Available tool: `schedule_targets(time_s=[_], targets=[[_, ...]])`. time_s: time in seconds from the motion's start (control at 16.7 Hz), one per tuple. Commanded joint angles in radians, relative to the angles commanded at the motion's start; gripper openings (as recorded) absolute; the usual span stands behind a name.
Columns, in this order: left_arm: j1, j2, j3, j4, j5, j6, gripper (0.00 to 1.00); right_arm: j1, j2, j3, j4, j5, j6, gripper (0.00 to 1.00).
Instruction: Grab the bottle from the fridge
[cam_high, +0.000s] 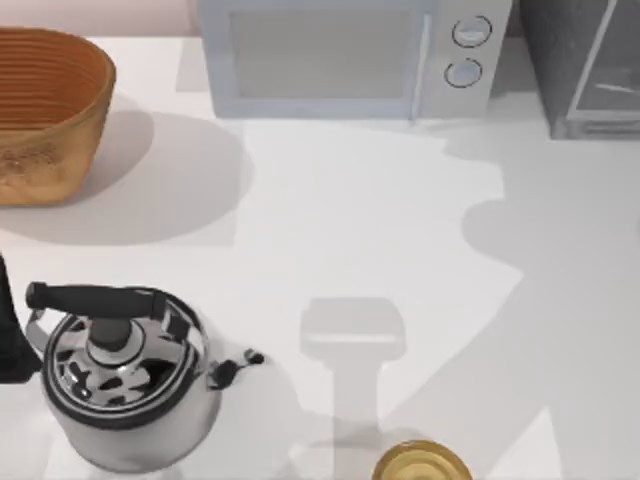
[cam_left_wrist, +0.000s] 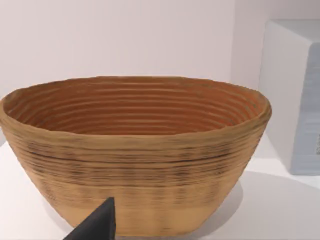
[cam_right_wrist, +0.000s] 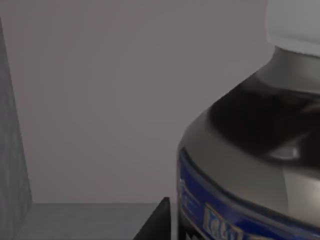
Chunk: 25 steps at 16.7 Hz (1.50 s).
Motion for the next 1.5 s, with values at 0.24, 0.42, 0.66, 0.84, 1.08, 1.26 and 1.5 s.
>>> schedule_targets(time_s=[0.24,0.42,0.66,0.84,1.08,1.26,1.5], targets=[[0.000,0.000,0.000,0.000,0.000,0.000,1.00,0.001,-0.021,0.009,-0.027,-0.001,0.001,0.00],[0.000,0.000,0.000,0.000,0.000,0.000,1.00,-0.002,-0.029,-0.010,-0.019,-0.003,0.001,0.00],[0.000,0.000,0.000,0.000,0.000,0.000,1.00,-0.022,-0.124,-0.152,0.029,-0.019,-0.002,0.00],[0.000,0.000,0.000,0.000,0.000,0.000,1.00,-0.039,-0.217,-0.303,0.077,-0.040,0.001,0.00],[0.000,0.000,0.000,0.000,0.000,0.000,1.00,-0.056,-0.309,-0.442,0.129,-0.062,0.004,0.00],[0.000,0.000,0.000,0.000,0.000,0.000,1.00,-0.057,-0.317,-0.452,0.134,-0.064,0.004,0.00],[0.000,0.000,0.000,0.000,0.000,0.000,1.00,-0.049,-0.319,-0.453,0.126,-0.061,0.005,0.00]])
